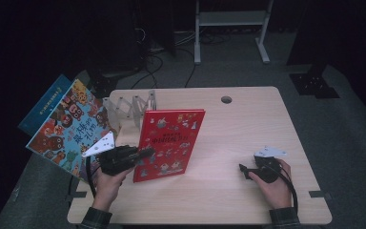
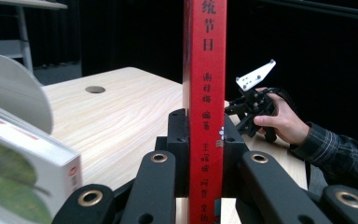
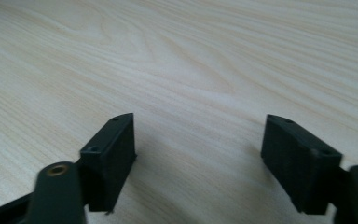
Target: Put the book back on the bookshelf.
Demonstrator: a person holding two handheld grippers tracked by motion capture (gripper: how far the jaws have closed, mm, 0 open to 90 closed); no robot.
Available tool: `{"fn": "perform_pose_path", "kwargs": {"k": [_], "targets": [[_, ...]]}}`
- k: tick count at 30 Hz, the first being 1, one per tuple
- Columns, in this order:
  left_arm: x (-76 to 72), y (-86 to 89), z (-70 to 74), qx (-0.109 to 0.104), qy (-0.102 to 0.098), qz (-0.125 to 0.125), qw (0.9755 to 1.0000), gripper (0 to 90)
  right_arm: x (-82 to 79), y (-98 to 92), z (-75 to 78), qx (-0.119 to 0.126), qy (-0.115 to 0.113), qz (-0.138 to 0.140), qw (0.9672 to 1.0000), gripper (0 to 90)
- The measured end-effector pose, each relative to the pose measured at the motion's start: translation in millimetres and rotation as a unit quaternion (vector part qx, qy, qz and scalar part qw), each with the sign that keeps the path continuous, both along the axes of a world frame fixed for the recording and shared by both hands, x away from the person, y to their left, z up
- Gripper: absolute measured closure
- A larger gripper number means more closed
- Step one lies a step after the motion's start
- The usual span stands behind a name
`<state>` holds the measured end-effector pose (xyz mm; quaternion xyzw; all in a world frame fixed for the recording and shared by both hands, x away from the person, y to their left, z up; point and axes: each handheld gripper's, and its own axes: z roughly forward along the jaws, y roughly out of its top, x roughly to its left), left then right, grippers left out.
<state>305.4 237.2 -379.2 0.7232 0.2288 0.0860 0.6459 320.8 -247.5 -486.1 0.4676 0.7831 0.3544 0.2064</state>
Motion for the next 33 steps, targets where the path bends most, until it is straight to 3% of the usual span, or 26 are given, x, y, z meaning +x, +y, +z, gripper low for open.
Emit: {"fn": "perform_pose_path", "kwargs": {"k": [11, 20, 28, 33], "targets": [[-18.1, 38.0, 4.5, -0.019, 0.0, 0.034, 0.9992, 80.1, 0.9, 0.0, -0.3, -0.001, 0.004, -0.008, 1.0, 18.6], [-34.9, 77.6, 7.5, -0.034, -0.005, 0.075, 0.9966, 80.0, 1.4, -0.3, -0.3, 0.0, 0.005, -0.014, 0.9999, 18.7], [-48.9, 109.9, 15.9, -0.039, -0.023, 0.117, 0.9921, 80.2, 1.8, -0.5, -0.2, 0.0, 0.005, -0.019, 0.9998, 18.8], [-53.2, 121.7, 23.9, -0.051, -0.039, 0.151, 0.9865, 80.2, 2.3, -0.7, -0.2, 0.0, 0.005, -0.021, 0.9998, 18.8]]}}
